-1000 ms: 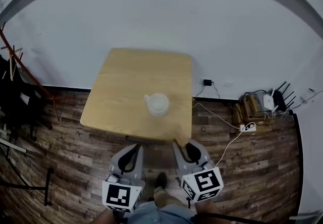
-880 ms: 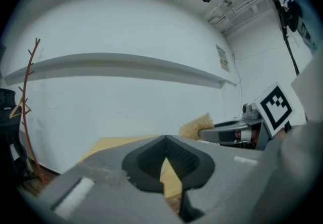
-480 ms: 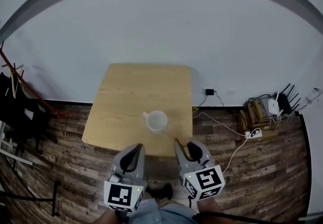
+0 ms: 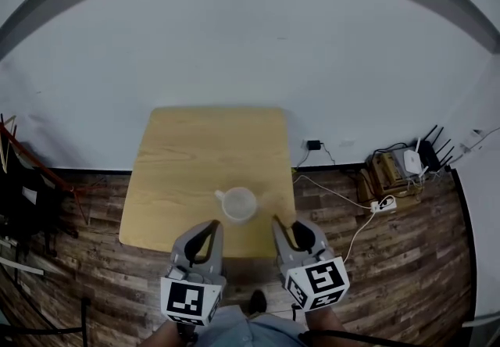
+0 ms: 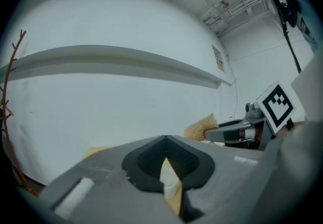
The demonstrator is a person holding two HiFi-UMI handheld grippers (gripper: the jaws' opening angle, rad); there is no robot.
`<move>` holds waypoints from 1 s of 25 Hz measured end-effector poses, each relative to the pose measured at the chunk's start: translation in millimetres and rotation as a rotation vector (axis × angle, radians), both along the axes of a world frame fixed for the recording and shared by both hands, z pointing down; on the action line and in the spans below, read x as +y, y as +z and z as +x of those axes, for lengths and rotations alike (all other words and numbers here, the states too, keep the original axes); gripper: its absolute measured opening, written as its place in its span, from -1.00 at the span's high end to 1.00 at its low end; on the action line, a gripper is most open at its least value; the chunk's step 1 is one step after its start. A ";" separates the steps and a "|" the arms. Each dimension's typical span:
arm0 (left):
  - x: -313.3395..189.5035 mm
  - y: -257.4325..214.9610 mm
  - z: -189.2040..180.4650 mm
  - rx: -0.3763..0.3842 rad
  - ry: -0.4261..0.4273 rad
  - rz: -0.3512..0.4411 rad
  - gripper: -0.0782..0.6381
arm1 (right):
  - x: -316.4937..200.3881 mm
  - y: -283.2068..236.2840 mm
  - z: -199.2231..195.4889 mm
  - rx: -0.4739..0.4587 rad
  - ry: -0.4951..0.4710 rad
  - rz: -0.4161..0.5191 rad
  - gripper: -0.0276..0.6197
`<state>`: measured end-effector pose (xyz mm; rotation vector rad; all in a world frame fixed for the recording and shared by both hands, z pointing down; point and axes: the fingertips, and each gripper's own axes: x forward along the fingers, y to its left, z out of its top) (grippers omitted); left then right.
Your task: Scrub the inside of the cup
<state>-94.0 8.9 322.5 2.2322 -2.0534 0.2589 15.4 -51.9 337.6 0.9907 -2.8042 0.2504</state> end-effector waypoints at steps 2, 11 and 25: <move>-10.7 -1.9 -10.4 0.007 0.025 0.011 0.73 | -6.6 0.3 -6.7 0.011 0.026 0.000 0.67; -57.3 -9.3 -56.4 0.037 0.168 0.046 0.72 | -30.7 -10.4 -43.9 0.042 0.154 0.013 0.67; -79.0 10.5 -90.5 0.101 0.387 0.016 0.73 | -14.5 3.4 -76.3 0.109 0.349 -0.023 0.67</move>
